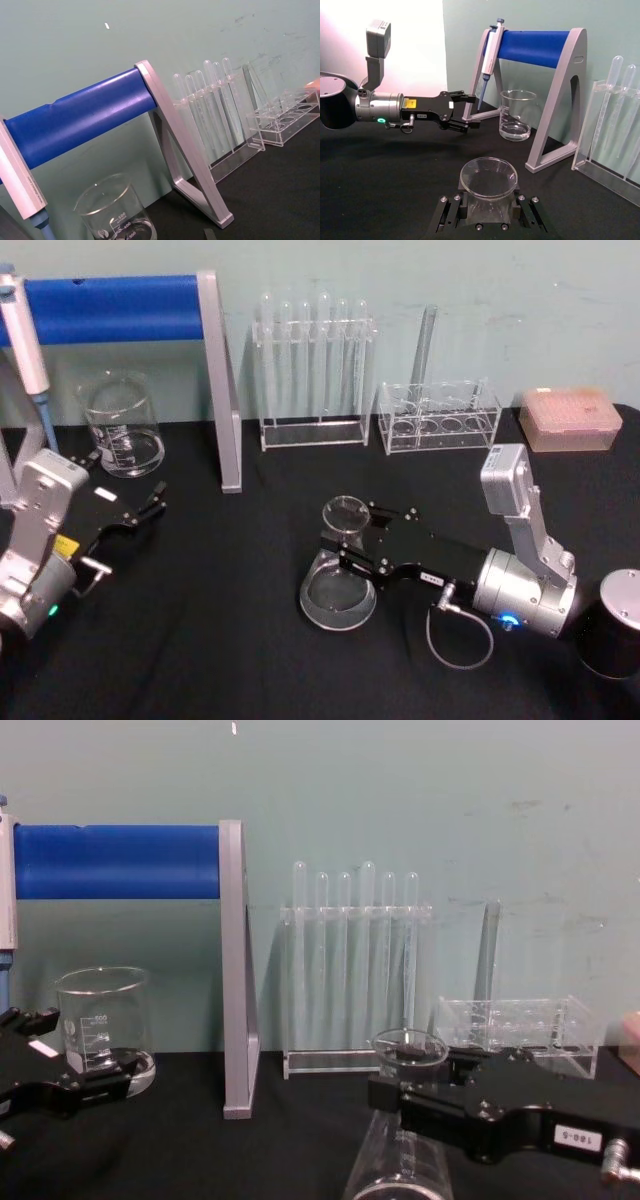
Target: Grasp the erlenmeyer flask with one hand, shake it three times, then place it back.
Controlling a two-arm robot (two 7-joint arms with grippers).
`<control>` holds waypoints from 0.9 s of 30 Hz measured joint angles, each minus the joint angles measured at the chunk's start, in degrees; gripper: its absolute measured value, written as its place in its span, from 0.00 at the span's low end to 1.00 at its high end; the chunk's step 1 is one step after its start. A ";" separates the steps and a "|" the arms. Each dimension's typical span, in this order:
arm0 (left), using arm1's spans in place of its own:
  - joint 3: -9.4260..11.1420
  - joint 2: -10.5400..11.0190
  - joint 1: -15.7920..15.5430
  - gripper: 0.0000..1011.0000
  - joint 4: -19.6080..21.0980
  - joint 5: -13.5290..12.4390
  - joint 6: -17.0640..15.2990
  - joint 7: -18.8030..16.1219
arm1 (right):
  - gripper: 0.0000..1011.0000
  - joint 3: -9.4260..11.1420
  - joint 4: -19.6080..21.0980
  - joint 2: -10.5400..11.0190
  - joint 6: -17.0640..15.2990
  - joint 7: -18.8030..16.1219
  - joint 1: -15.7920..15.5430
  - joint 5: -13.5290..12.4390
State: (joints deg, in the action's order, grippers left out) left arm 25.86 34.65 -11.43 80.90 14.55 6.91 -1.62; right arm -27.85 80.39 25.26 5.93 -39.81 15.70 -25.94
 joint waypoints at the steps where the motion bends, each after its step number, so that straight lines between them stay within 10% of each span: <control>1: 0.00 0.00 0.00 0.99 0.00 0.00 0.00 0.00 | 0.45 -0.10 -0.07 0.01 0.02 0.00 0.05 -0.10; 27: 0.00 0.00 0.00 0.99 0.00 0.00 0.00 0.00 | 0.45 -2.39 -1.09 0.84 -0.56 1.06 1.19 -1.68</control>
State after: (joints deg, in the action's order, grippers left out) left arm 25.86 34.64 -11.43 80.90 14.55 6.91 -1.62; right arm -30.24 79.30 26.10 5.37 -38.75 16.90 -27.63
